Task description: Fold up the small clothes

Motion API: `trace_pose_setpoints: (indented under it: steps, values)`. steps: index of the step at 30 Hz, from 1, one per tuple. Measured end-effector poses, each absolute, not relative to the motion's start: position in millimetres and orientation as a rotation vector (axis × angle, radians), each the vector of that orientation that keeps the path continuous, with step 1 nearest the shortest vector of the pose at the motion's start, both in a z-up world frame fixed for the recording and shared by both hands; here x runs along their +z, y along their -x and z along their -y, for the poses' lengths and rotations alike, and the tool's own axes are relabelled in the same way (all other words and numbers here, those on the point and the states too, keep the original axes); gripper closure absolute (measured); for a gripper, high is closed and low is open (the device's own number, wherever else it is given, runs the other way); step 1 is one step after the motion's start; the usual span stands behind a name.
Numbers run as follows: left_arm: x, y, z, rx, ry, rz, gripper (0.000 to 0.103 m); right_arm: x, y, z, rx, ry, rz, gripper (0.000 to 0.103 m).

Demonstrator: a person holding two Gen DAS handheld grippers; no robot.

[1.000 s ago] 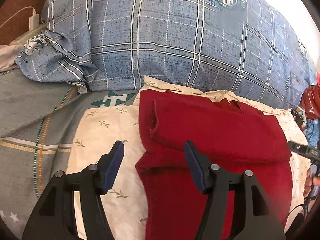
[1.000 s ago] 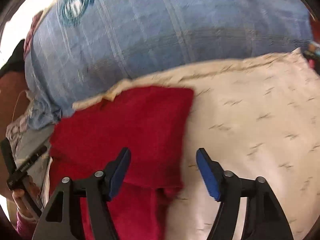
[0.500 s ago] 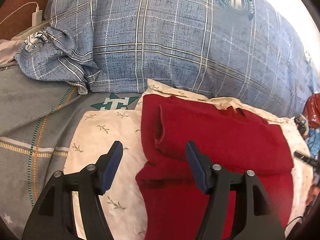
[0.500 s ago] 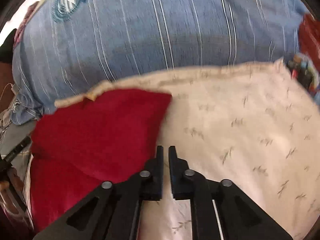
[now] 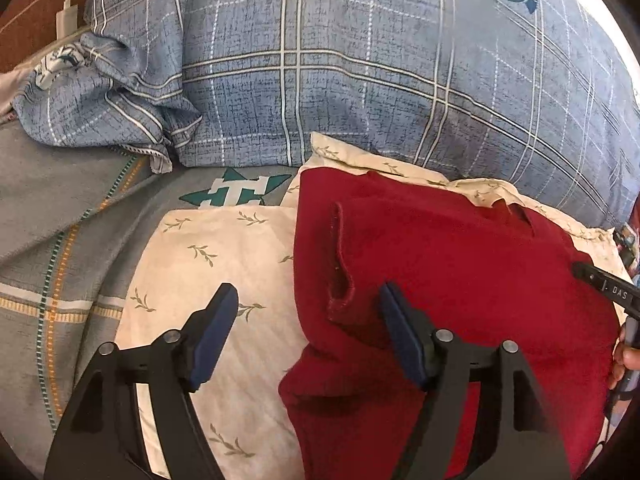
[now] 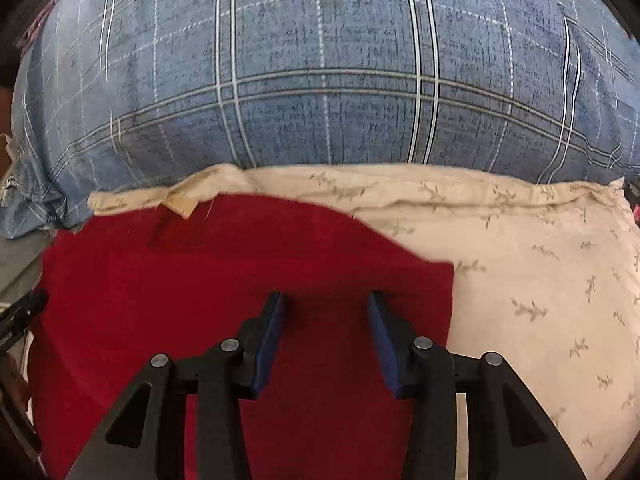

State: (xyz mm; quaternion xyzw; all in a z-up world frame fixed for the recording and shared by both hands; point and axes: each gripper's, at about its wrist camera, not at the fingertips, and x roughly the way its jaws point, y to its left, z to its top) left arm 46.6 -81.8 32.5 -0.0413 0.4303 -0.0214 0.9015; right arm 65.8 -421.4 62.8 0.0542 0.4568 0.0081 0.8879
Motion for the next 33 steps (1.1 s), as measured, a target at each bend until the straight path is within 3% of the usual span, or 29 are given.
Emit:
trace_pose_setpoints:
  steps: [12, 16, 19, 22, 24, 26, 33]
  values:
    - [30, -46, 81, -0.037, 0.091, -0.887, 0.028, 102, 8, 432, 0.039, -0.113, -0.919, 0.057]
    - [31, -43, 82, -0.029, 0.085, -0.879, 0.028, 91, 19, 440, 0.016, -0.105, -0.976, 0.057]
    - [32, -41, 83, -0.027, 0.082, -0.874, 0.028, 80, 16, 449, 0.012, -0.186, -1.004, 0.047]
    - [35, -37, 81, -0.030, 0.091, -0.871, 0.028, 68, 14, 449, 0.074, -0.288, -1.034, 0.046]
    - [37, -33, 79, -0.033, 0.103, -0.871, 0.028, 68, 12, 444, 0.079, -0.273, -1.008, 0.052]
    - [39, -28, 77, -0.036, 0.114, -0.873, 0.028, 70, 11, 438, 0.068, -0.213, -0.990, 0.079]
    - [48, -7, 75, -0.028, 0.085, -0.874, 0.029, 71, 16, 437, 0.013, -0.140, -0.979, 0.083]
